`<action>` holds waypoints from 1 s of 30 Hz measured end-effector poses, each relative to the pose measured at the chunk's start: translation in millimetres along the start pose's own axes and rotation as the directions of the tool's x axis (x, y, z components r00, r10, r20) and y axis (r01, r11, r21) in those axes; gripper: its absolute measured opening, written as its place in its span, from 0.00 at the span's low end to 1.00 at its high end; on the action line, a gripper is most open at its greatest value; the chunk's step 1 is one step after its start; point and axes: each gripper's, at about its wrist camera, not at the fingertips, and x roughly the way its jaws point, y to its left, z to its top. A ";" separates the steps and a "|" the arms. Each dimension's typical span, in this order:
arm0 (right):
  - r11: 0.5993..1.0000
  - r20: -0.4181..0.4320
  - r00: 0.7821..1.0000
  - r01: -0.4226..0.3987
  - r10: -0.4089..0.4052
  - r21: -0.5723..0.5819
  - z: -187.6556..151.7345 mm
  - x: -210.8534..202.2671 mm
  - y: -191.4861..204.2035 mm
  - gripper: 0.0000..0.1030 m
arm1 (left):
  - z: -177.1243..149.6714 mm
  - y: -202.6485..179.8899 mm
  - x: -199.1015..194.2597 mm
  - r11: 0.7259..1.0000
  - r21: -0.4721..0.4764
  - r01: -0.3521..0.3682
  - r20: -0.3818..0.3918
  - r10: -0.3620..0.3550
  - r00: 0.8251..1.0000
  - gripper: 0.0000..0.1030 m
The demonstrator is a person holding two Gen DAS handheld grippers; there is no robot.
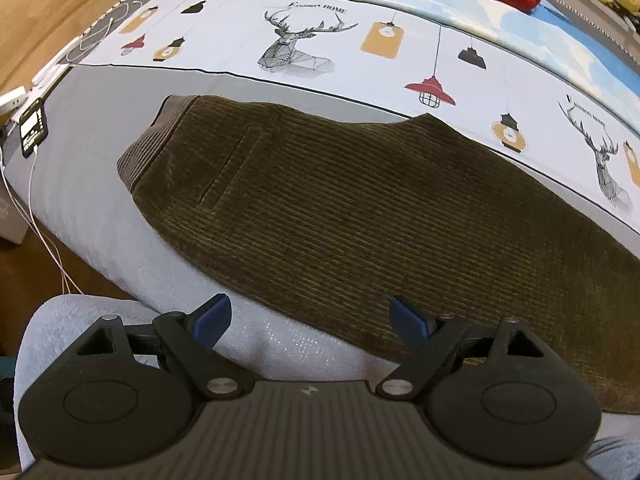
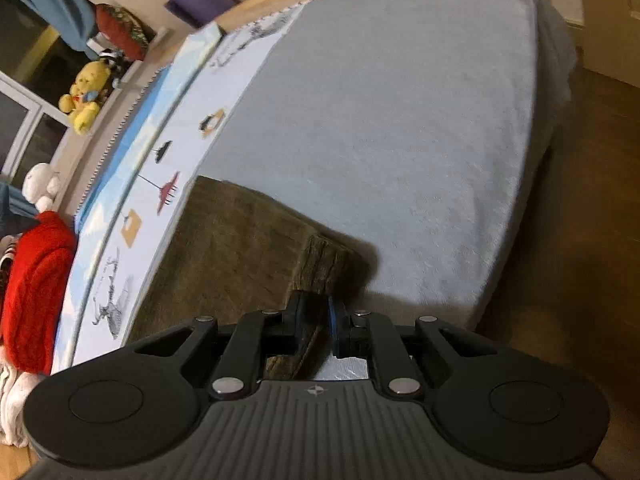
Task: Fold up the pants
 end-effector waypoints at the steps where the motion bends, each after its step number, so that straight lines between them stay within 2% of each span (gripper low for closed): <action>1: 0.999 0.014 1.000 -0.010 0.010 -0.031 1.4 -1.8 5.2 0.03 | 0.4 -2.2 -0.2 1.000 0.006 -0.005 0.000 0.005 1.000 0.87; 4: 0.997 0.052 0.997 -0.053 0.056 -0.055 11.0 -17.1 15.7 0.01 | 0.8 -10.5 -1.7 0.999 0.027 -0.021 0.003 0.021 1.000 0.87; 7: 0.999 0.102 0.995 0.006 -0.003 -0.032 14.8 -20.0 2.4 0.00 | 2.1 -18.3 -2.8 0.999 0.040 -0.025 0.007 0.025 1.000 0.87; 9: 0.996 -0.005 0.998 0.068 -0.068 0.057 16.1 -0.9 -21.6 0.00 | 3.2 -23.4 -1.7 0.998 0.048 -0.031 0.004 0.031 1.000 0.87; 11: 0.984 -0.052 0.998 0.026 -0.017 0.177 14.7 3.3 -41.8 0.04 | 3.7 -27.1 -1.6 0.998 0.048 -0.032 0.005 0.032 0.999 0.87; 13: 0.968 -0.019 0.998 -0.047 0.053 0.248 12.0 -2.9 -51.0 0.11 | 3.5 -28.8 -1.4 0.999 0.046 -0.029 0.004 0.029 1.000 0.87; 15: 0.963 0.000 0.995 -0.097 0.100 0.253 9.7 -6.2 -51.9 0.51 | 3.7 -29.8 -0.4 0.999 0.044 -0.026 0.000 0.026 1.000 0.87; 17: 0.966 -0.007 0.992 -0.122 0.127 0.229 8.7 -4.4 -49.5 0.60 | 3.8 -30.1 0.3 0.999 0.039 -0.025 -0.003 0.026 1.000 0.87; 19: 0.964 -0.028 0.987 -0.147 0.157 0.220 6.7 2.3 -48.5 0.61 | 2.5 -29.7 0.5 0.999 0.035 -0.023 -0.007 0.023 1.000 0.87; 21: 0.963 -0.059 0.987 -0.134 0.151 0.235 5.8 14.0 -49.0 0.65 | 1.5 -28.9 1.3 0.999 0.035 -0.021 -0.010 0.021 1.000 0.87; 24: 0.947 -0.027 0.983 -0.168 0.182 0.275 6.1 17.4 -54.6 0.67 | -0.9 -26.3 1.9 0.999 0.037 -0.024 -0.012 0.024 1.000 0.87; 30: 0.874 0.033 0.974 -0.216 0.224 0.435 5.6 29.5 -67.3 0.66 | -1.6 -20.8 9.1 1.000 0.004 0.002 -0.040 -0.002 0.999 0.87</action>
